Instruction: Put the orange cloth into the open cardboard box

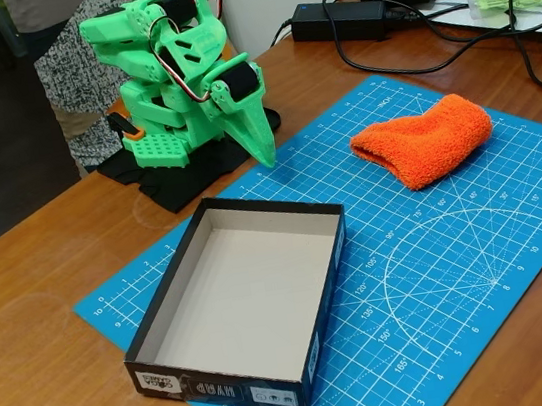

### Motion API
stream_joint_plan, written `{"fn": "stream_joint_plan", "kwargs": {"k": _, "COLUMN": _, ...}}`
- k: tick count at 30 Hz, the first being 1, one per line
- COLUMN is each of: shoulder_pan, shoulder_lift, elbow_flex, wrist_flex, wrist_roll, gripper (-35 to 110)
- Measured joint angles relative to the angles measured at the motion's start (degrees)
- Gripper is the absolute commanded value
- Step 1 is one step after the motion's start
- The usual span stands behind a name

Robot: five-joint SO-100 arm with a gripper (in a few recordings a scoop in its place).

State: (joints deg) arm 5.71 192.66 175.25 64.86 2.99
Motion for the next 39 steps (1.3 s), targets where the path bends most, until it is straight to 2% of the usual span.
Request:
{"fn": "stream_joint_plan", "kwargs": {"k": 34, "shoulder_pan": 0.70, "shoulder_lift": 0.00, "elbow_flex": 0.00, "wrist_flex": 0.00, "wrist_roll": 0.70, "gripper": 0}}
{"fn": "stream_joint_plan", "kwargs": {"k": 37, "shoulder_pan": -0.79, "shoulder_lift": 0.00, "elbow_flex": 0.00, "wrist_flex": 0.00, "wrist_roll": -0.79, "gripper": 15}}
{"fn": "stream_joint_plan", "kwargs": {"k": 39, "shoulder_pan": -3.69, "shoulder_lift": 0.00, "elbow_flex": 0.00, "wrist_flex": -0.97, "wrist_roll": -2.90, "gripper": 19}}
